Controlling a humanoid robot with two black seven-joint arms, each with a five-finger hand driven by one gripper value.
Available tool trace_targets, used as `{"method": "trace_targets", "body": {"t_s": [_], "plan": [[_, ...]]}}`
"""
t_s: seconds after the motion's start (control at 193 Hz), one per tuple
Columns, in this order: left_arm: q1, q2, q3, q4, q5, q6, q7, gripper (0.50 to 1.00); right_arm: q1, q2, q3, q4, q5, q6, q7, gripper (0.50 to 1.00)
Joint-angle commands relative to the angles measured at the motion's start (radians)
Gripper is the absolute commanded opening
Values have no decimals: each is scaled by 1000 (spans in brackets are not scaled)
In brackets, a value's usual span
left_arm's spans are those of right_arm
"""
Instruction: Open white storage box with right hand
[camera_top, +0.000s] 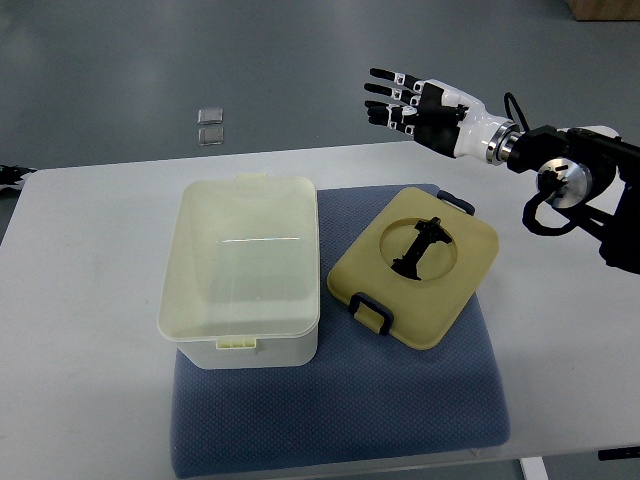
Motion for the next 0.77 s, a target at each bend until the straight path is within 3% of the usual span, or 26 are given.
{"method": "trace_targets", "body": {"t_s": [0.0, 0.135, 0.628, 0.763], "plan": [[0, 0, 0, 0, 1, 0, 0, 1000, -41, 44, 6, -47, 156, -7, -59, 928], [0, 0, 0, 0, 1, 0, 0, 1000, -74, 86, 9, -96, 221, 3, -65, 928], [0, 0, 0, 0, -1, 0, 0, 1000, -110, 95, 75, -93, 210, 6, -50, 930], [0, 0, 0, 0, 1, 0, 0, 1000, -113, 95, 75, -95, 207, 49, -50, 930]]}}
